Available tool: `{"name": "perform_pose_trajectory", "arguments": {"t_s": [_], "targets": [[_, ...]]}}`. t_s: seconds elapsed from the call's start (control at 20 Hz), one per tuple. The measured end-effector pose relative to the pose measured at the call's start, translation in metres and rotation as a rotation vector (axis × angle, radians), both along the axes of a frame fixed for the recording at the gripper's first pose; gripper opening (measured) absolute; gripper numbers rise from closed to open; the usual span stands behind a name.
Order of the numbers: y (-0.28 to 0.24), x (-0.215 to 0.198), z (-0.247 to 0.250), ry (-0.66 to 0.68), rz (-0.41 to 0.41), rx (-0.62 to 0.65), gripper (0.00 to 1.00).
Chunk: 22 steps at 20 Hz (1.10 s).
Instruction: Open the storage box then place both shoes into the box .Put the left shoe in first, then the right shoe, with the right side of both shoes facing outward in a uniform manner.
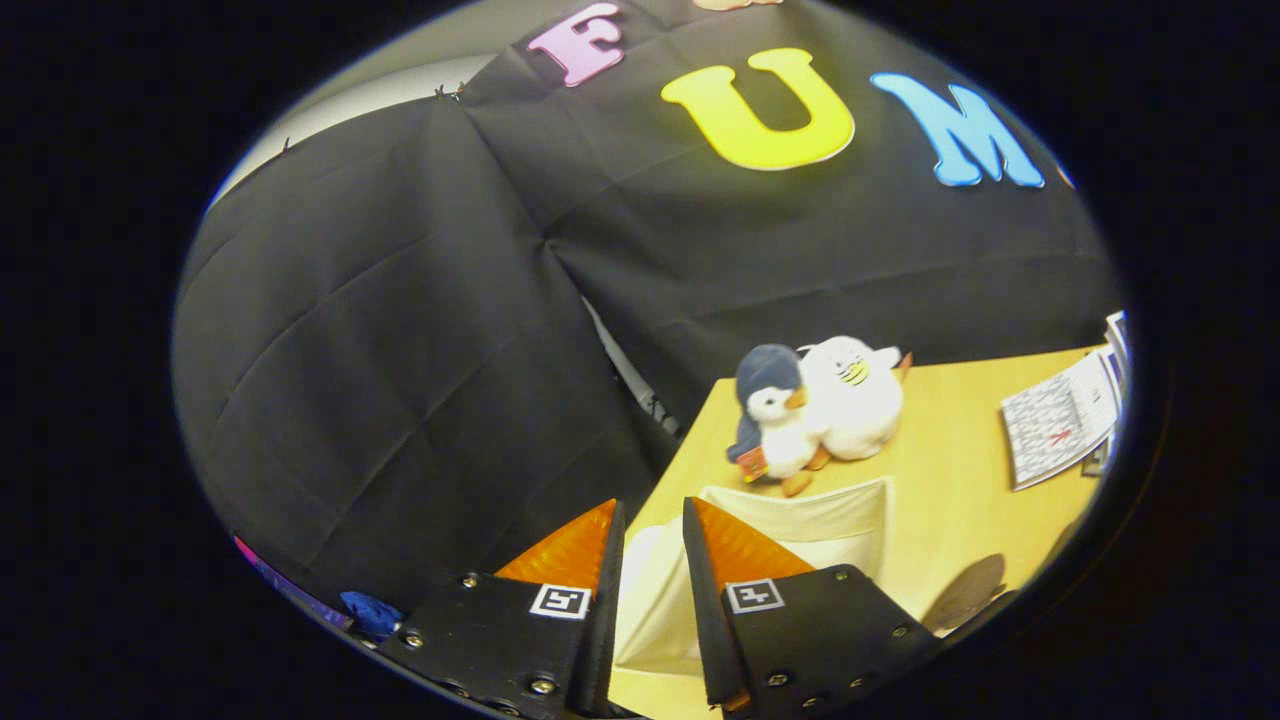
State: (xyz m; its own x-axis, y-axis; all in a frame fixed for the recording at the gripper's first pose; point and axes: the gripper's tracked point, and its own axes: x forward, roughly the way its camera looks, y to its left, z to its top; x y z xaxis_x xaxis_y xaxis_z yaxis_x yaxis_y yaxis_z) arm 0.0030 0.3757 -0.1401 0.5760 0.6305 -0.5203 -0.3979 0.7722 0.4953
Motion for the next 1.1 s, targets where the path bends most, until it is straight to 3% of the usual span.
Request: {"name": "perform_pose_trajectory", "arguments": {"t_s": [0.1, 0.25, 0.4, 0.45, 0.9, 1.1], "targets": [[-0.028, -0.001, 0.005, -0.032, -0.008, 0.004, 0.35], [-0.079, 0.001, -0.002, -0.076, -0.058, -0.055, 0.62], [-0.119, -0.01, -0.016, -0.081, -0.088, -0.111, 0.74], [-0.132, -0.012, -0.023, -0.082, -0.096, -0.127, 0.87], [-0.218, -0.042, -0.115, 0.059, -0.175, -0.246, 0.9], [-0.241, -0.054, -0.156, 0.13, -0.172, -0.285, 0.9]]}}
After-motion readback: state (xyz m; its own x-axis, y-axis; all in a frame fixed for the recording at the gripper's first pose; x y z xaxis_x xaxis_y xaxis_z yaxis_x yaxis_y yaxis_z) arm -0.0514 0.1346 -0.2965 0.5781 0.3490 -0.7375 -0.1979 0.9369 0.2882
